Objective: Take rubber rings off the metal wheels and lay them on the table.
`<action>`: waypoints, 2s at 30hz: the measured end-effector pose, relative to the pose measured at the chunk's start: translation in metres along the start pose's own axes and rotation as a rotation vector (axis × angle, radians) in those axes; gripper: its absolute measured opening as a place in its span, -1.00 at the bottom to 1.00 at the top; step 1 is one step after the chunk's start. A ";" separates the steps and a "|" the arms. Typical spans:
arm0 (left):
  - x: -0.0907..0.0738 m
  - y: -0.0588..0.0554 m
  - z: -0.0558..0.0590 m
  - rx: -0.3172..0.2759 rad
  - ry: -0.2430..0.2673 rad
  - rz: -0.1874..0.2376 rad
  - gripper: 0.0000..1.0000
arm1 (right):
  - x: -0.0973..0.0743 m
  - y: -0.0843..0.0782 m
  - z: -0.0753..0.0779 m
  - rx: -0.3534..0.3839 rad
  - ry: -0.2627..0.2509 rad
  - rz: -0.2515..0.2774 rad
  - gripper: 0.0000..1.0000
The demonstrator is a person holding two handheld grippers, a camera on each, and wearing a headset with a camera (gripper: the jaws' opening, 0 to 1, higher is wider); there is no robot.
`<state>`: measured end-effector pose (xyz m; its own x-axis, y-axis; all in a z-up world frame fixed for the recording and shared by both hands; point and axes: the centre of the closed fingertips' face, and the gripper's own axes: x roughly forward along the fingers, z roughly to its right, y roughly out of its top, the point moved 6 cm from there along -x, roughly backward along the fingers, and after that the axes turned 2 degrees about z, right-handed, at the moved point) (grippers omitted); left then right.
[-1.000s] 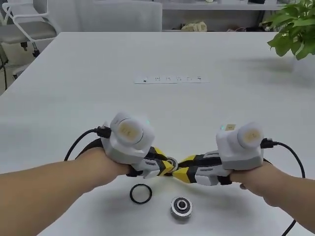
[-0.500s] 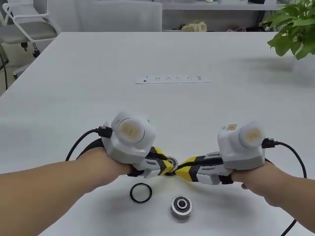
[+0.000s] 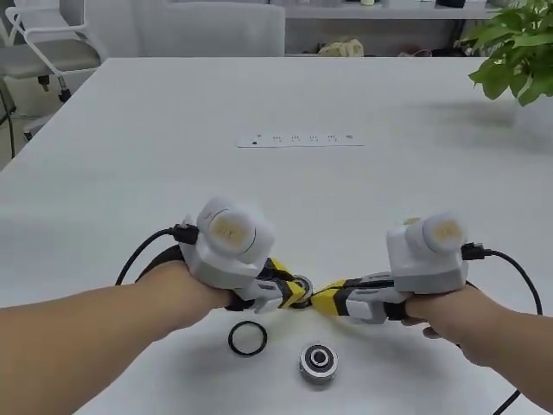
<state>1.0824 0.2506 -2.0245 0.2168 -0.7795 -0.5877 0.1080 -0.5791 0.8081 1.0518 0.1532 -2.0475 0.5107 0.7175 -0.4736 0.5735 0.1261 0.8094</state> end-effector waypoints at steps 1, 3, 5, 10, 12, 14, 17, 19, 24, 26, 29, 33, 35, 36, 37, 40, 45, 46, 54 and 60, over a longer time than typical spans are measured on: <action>0.000 0.000 0.000 0.001 0.000 0.000 -0.86 | 0.000 0.000 0.000 0.014 0.000 0.003 -1.00; 0.000 0.000 0.000 0.002 0.002 0.001 -0.86 | 0.000 0.000 0.001 0.032 0.000 0.007 -1.00; 0.000 0.000 0.001 0.005 0.003 0.004 -0.86 | -0.001 -0.001 0.000 0.048 -0.001 0.011 -1.00; 0.000 0.000 0.000 0.007 0.001 0.004 -0.86 | -0.002 -0.001 0.000 0.072 0.000 0.018 -1.00; 0.000 0.000 0.001 0.007 0.002 0.005 -0.86 | -0.002 -0.001 0.000 0.085 0.001 0.022 -1.00; 0.000 0.000 0.001 0.007 0.003 0.005 -0.86 | -0.002 -0.001 0.000 0.098 0.003 0.027 -1.00; 0.000 0.000 0.000 0.009 0.002 0.005 -0.86 | -0.003 0.000 0.000 0.116 0.005 0.034 -1.00; 0.000 0.000 0.000 0.012 0.001 0.004 -0.86 | -0.004 0.000 0.000 0.137 0.004 0.043 -1.00; 0.000 0.000 0.001 0.011 0.003 0.005 -0.86 | -0.005 0.003 0.001 0.178 0.011 0.070 -1.00; 0.000 0.000 0.001 0.010 0.005 0.005 -0.86 | -0.005 0.003 0.001 0.174 0.005 0.068 -1.00; 0.000 0.000 0.001 0.008 0.008 0.002 -0.86 | -0.005 0.003 0.002 0.175 0.002 0.069 -1.00; 0.000 0.000 0.001 0.008 0.009 0.002 -0.86 | -0.005 0.003 0.001 0.180 0.001 0.071 -1.00; 0.001 0.000 0.002 0.010 0.009 0.002 -0.86 | -0.005 0.003 0.002 0.189 0.003 0.072 -1.00; 0.001 0.000 0.002 0.011 0.009 0.002 -0.86 | -0.006 0.003 0.002 0.192 0.004 0.073 -1.00; 0.001 0.000 0.002 0.013 0.009 0.002 -0.86 | -0.006 0.003 0.001 0.199 0.006 0.075 -1.00; 0.001 0.001 0.002 0.017 0.010 0.001 -0.86 | -0.007 0.003 0.002 0.206 0.005 0.079 -1.00; 0.001 0.001 0.002 0.012 0.013 0.006 -0.86 | -0.007 0.007 0.000 0.233 0.020 0.112 -1.00; 0.001 0.001 0.002 0.012 0.014 0.005 -0.86 | -0.008 0.005 0.001 0.229 0.008 0.092 -1.00; 0.001 0.001 0.003 0.006 0.020 0.002 -0.86 | -0.007 0.005 0.001 0.225 0.001 0.100 -1.00; 0.001 0.001 0.003 0.004 0.023 0.000 -0.86 | -0.006 0.006 0.001 0.220 -0.006 0.110 -1.00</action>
<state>1.0794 0.2482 -2.0246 0.2395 -0.7740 -0.5862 0.1043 -0.5798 0.8081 1.0530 0.1484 -2.0401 0.5814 0.7146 -0.3891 0.6394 -0.1055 0.7616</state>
